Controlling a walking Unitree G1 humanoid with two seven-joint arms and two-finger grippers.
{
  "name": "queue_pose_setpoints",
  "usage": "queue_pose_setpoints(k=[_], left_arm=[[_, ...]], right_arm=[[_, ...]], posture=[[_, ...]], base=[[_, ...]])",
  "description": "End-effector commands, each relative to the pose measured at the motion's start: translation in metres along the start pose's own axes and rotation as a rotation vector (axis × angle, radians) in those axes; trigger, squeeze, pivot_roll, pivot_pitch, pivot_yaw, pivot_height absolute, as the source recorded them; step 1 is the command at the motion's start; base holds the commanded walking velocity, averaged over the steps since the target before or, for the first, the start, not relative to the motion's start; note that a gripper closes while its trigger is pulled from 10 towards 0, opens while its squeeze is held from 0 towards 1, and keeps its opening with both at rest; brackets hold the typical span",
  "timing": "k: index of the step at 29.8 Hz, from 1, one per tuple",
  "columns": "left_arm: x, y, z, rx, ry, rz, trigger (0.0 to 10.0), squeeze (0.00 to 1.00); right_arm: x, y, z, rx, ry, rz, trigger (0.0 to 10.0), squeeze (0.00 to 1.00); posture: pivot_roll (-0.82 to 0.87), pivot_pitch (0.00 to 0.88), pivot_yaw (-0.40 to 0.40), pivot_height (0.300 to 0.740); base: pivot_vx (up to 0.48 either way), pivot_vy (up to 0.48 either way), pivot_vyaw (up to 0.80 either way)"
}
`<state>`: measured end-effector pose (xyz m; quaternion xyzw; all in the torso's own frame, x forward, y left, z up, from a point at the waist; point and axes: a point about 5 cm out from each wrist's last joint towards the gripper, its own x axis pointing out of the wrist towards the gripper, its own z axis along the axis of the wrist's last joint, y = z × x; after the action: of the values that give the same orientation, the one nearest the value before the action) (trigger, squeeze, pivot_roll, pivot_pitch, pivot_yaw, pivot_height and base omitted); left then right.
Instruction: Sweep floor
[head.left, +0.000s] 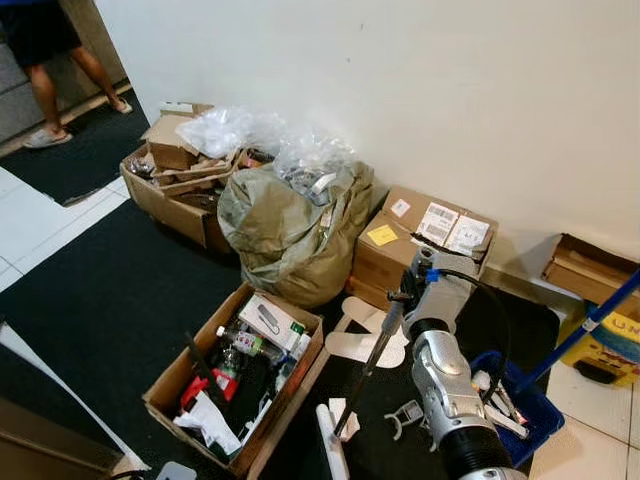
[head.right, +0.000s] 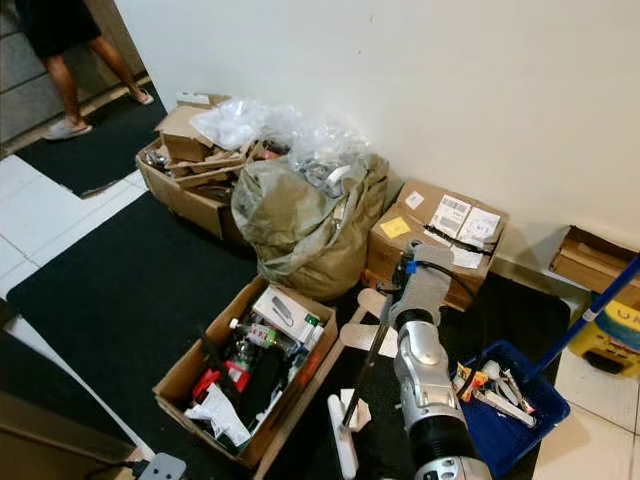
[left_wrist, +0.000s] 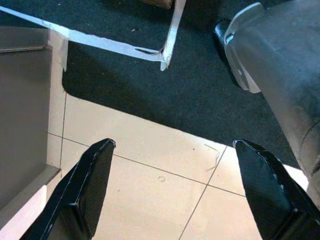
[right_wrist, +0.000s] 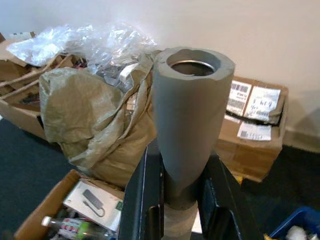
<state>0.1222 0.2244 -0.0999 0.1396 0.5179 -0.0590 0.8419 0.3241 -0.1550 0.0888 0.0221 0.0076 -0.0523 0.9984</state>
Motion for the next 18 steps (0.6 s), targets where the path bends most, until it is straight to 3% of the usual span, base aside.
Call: queue_pose_setpoints(k=[1,5,8,9,11,15,17,18], left_arm=[[-0.002,0.0,-0.009,0.006,0.009,0.025,10.0,0.0],[-0.002,0.001,-0.008,0.003,-0.007,0.047,10.0,0.0],[-0.002,0.0,-0.005,-0.001,-0.032,0.072,10.0,0.0],[-0.002,0.0,-0.005,-0.001,-0.032,0.072,10.0,0.0],[-0.002,0.0,-0.002,-0.002,-0.046,0.079,10.0,0.0],[-0.002,-0.001,-0.001,-0.001,-0.052,0.082,10.0,0.0],[-0.001,-0.002,0.002,0.003,-0.058,0.082,10.0,0.0],[-0.001,-0.002,0.002,0.003,-0.058,0.082,10.0,0.0]], right_arm=[[-0.001,-0.011,-0.005,-0.106,0.013,-0.029,10.0,0.0],[0.002,-0.025,0.001,-0.165,-0.007,-0.07,10.0,0.0],[0.004,-0.054,0.007,-0.236,-0.016,-0.177,10.0,0.0],[0.004,-0.054,0.007,-0.236,-0.016,-0.177,10.0,0.0],[0.004,-0.075,0.011,-0.259,-0.014,-0.26,10.0,0.0],[0.003,-0.084,0.013,-0.267,-0.013,-0.295,10.0,0.0],[-0.001,-0.11,0.017,-0.255,0.0,-0.404,10.0,0.0],[-0.001,-0.11,0.017,-0.255,0.0,-0.404,10.0,0.0]], posture=[[-0.03,0.184,0.047,0.74],[-0.04,0.188,0.041,0.74],[-0.05,0.188,0.033,0.74],[-0.05,0.188,0.033,0.74],[-0.06,0.184,0.03,0.74],[-0.06,0.184,0.03,0.74],[-0.07,0.173,0.032,0.74],[-0.07,0.173,0.032,0.74]], base=[[0.0,0.0,0.0],[0.0,0.0,0.0],[0.0,0.0,0.0],[0.0,0.0,0.0],[0.0,0.0,0.0],[0.0,0.0,0.0],[0.0,0.0,0.0],[0.0,0.0,0.0]])
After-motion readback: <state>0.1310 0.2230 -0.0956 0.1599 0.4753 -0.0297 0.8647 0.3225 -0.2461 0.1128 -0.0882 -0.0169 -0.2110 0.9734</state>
